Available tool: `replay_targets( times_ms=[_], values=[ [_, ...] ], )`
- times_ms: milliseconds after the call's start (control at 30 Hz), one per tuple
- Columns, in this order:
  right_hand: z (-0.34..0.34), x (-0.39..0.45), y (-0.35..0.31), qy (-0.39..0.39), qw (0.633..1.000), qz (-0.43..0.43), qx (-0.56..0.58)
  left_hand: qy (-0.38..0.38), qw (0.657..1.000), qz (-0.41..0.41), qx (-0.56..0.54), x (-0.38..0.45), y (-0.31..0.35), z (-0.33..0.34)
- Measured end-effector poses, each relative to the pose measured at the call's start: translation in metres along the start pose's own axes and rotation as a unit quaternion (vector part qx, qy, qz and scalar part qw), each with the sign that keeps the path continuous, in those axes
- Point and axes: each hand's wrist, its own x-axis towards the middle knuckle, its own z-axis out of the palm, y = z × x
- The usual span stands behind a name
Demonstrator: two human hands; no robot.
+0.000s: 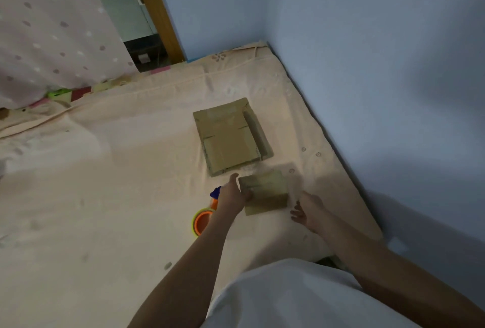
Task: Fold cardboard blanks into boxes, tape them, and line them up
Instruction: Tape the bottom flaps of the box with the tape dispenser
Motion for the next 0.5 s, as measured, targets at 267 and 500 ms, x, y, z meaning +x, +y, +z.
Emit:
replay_targets(
  times_ms=[267, 500],
  values=[
    [0.002, -0.017, -0.004, -0.131, 0.989, 0.065, -0.002, -0.08, 0.975, 0.117, 0.169, 0.018, 0.012, 0.002],
    [0.009, -0.009, -0.014, -0.158, 0.987, 0.035, 0.019, -0.1, 0.993, 0.055, 0.023, 0.005, 0.004, -0.008]
  ],
)
